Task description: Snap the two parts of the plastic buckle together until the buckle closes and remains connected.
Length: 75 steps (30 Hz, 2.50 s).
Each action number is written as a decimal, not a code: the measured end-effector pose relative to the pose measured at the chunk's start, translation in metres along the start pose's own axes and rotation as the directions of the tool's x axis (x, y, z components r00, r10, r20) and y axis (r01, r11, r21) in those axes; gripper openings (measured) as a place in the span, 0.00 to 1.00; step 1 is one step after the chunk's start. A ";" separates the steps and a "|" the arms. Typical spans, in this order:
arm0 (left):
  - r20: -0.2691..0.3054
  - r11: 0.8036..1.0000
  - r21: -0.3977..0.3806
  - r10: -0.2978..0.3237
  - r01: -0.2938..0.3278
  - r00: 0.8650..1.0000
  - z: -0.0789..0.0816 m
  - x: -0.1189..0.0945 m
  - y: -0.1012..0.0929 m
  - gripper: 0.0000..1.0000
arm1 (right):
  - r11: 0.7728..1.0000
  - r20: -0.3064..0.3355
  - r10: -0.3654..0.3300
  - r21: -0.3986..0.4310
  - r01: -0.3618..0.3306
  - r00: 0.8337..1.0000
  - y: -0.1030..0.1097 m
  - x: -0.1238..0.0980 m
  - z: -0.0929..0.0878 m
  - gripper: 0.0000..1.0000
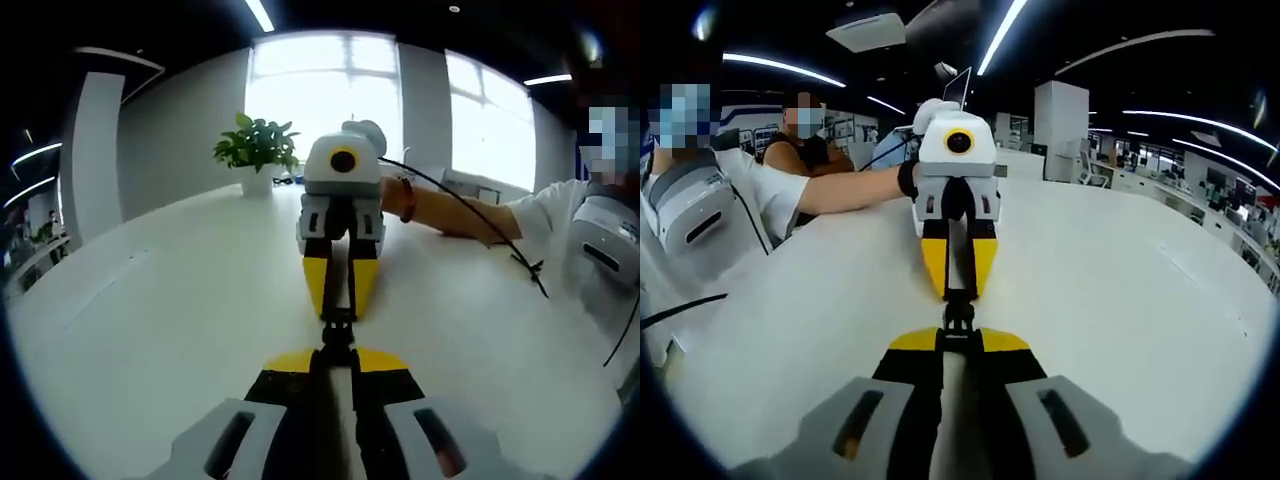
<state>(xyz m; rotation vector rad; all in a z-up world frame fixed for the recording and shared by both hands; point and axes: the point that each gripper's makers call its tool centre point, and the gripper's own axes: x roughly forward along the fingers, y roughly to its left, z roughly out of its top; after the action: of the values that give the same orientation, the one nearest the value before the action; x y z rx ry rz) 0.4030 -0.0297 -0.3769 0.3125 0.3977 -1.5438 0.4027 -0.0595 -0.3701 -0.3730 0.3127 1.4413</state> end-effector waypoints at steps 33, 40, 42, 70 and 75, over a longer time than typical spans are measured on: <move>0.010 1.000 0.004 -0.018 0.018 1.000 0.003 0.005 -0.003 0.09 | 1.000 -0.005 0.009 0.006 -0.009 1.000 0.004 0.002 0.001 0.08; 0.010 1.000 0.002 -0.022 0.022 1.000 0.003 0.006 -0.003 0.09 | 1.000 -0.003 0.011 0.003 -0.011 1.000 0.003 0.003 0.001 0.08; 0.015 0.999 -0.003 -0.035 0.035 0.999 0.004 0.007 -0.005 0.09 | 1.000 0.008 0.025 0.010 -0.025 1.000 0.005 0.006 0.002 0.08; 0.042 0.999 -0.005 -0.041 0.041 0.998 0.005 0.010 -0.004 0.10 | 1.000 0.028 0.030 -0.008 -0.029 0.999 0.014 0.003 0.004 0.09; 0.048 0.999 -0.006 -0.042 0.042 0.998 0.004 0.010 -0.007 0.11 | 0.999 0.032 0.035 -0.012 -0.034 0.999 0.013 0.006 0.005 0.09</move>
<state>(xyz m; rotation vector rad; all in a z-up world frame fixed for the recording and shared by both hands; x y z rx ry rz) 0.3962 -0.0407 -0.3771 0.2630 0.3740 -1.5880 0.3900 -0.0513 -0.3691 -0.3545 0.2857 1.4819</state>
